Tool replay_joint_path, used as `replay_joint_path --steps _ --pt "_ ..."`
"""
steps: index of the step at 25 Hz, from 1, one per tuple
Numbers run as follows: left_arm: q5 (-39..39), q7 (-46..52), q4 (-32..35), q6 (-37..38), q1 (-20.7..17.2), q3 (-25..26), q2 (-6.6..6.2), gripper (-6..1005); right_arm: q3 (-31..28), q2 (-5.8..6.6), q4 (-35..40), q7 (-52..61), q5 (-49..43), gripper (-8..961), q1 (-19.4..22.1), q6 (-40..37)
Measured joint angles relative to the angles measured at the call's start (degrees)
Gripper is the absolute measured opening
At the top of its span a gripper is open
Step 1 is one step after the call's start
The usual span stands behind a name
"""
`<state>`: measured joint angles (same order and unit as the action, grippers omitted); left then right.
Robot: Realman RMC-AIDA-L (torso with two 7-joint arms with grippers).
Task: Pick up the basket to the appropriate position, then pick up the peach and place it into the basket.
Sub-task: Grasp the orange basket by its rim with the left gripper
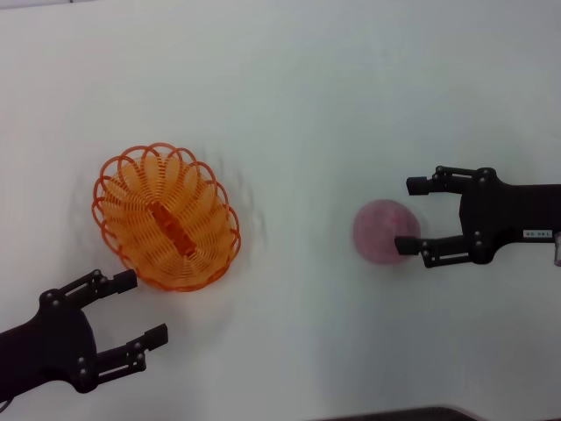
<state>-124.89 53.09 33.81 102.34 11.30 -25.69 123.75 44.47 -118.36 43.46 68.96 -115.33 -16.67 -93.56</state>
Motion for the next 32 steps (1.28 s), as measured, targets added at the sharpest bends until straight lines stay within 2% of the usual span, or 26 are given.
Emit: replay_joint_path --steps 7,11,32 --pt "0.02 0.06 0.03 0.05 0.09 0.04 0.0 813 0.54 -1.03 0.12 -0.14 -1.99 928 -0.13 5.68" --pt "0.08 0.06 0.03 0.05 0.11 0.03 0.0 806 0.7 -1.19 -0.45 -0.03 -3.46 929 -0.84 6.87" --pt "0.08 0.19 -0.06 -0.16 -0.05 0.8 0.08 773 -1.16 -1.17 0.21 -0.93 -3.18 926 -0.85 1.4"
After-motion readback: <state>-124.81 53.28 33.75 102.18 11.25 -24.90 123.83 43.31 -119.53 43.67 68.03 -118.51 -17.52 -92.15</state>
